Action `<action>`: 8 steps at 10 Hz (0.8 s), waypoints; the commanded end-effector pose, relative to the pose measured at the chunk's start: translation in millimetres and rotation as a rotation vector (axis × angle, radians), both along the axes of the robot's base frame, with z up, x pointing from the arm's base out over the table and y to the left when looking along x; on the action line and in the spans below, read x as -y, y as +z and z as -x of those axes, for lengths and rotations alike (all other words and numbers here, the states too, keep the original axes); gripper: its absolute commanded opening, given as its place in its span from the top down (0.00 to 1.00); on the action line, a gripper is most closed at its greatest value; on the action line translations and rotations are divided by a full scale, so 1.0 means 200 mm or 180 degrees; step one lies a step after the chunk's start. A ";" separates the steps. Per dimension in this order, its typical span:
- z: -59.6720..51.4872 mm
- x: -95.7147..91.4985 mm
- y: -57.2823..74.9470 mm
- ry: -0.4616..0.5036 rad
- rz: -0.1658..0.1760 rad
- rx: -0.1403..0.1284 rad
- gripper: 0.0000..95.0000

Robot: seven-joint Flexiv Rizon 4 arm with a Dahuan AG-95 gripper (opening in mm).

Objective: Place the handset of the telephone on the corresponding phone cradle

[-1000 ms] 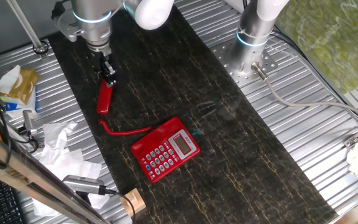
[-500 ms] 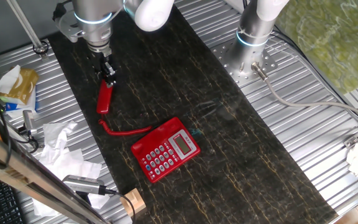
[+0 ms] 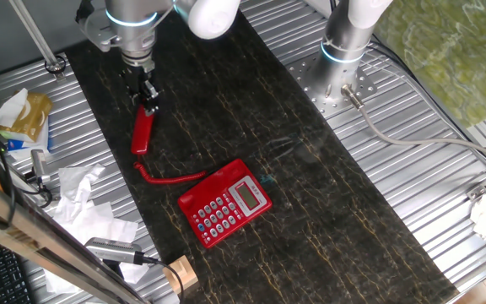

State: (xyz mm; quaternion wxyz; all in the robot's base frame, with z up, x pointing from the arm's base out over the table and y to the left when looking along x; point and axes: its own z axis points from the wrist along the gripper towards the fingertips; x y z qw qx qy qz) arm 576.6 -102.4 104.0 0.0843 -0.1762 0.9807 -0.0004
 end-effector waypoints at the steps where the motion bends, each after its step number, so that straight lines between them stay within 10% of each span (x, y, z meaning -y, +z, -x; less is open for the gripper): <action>1: 0.00 0.00 0.00 0.0063 -0.0004 -0.0005 0.80; 6: 0.00 0.00 0.00 -0.0064 -0.0001 0.0030 0.60; 8: 0.00 0.00 0.00 -0.0218 0.0242 -0.0074 0.60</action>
